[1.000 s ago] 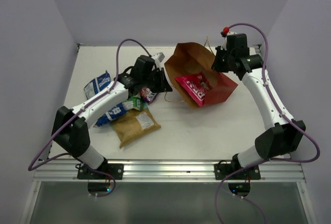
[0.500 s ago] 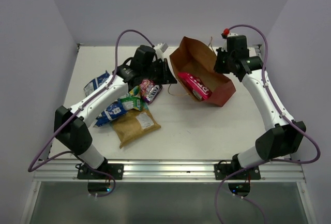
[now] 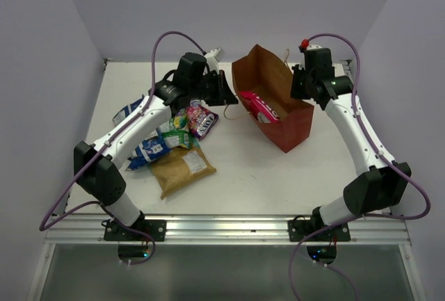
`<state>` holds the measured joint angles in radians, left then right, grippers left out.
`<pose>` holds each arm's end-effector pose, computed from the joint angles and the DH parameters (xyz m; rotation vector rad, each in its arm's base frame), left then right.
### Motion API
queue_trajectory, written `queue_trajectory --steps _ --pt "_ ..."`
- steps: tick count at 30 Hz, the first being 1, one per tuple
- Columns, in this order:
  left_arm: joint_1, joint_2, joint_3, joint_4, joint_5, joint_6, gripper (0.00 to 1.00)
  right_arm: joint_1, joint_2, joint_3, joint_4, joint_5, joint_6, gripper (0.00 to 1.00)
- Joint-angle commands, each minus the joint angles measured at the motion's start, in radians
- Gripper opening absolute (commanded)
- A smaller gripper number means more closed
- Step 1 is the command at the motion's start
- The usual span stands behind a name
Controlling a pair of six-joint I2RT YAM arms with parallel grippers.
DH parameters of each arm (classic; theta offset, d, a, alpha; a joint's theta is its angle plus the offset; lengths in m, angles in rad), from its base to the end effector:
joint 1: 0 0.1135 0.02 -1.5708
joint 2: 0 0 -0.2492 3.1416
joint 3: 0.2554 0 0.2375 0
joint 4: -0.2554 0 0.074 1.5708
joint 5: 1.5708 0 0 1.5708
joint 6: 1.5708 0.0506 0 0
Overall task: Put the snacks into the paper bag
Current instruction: Adjust the paper bag at the center of the board.
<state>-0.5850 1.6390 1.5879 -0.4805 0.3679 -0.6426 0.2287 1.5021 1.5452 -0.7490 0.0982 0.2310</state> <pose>0.3018 -0.2217 0.3489 0.1751 2.2627 -1.0868 0.3172 0.0687 0.3513 0.0542 2.2753 0.1304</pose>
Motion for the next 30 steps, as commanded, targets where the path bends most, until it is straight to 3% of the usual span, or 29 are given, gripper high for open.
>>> queue_trajectory --steps 1,3,6,13,19,25,30 --pt "0.019 0.001 -0.032 0.016 0.034 0.011 0.12 -0.005 -0.019 -0.004 0.019 0.041 -0.012 0.09" --pt "0.024 -0.004 -0.031 0.02 0.029 0.011 0.24 -0.006 -0.017 -0.002 0.02 0.04 -0.013 0.13" --pt "0.028 -0.007 -0.019 0.016 0.019 0.012 0.31 -0.006 -0.014 0.001 0.025 0.04 -0.013 0.18" --pt "0.031 -0.01 0.032 0.006 0.028 0.008 0.33 -0.005 -0.014 0.013 0.02 0.049 -0.015 0.26" --pt "0.031 -0.016 0.037 0.016 0.042 0.001 0.52 -0.006 -0.011 0.027 0.019 0.066 -0.022 0.34" --pt "0.033 -0.041 0.044 0.0 0.019 0.021 0.75 -0.012 -0.006 0.036 0.014 0.086 -0.03 0.35" --pt "0.054 -0.096 0.066 -0.119 -0.168 0.116 0.91 -0.022 -0.006 0.03 0.014 0.09 -0.036 0.34"
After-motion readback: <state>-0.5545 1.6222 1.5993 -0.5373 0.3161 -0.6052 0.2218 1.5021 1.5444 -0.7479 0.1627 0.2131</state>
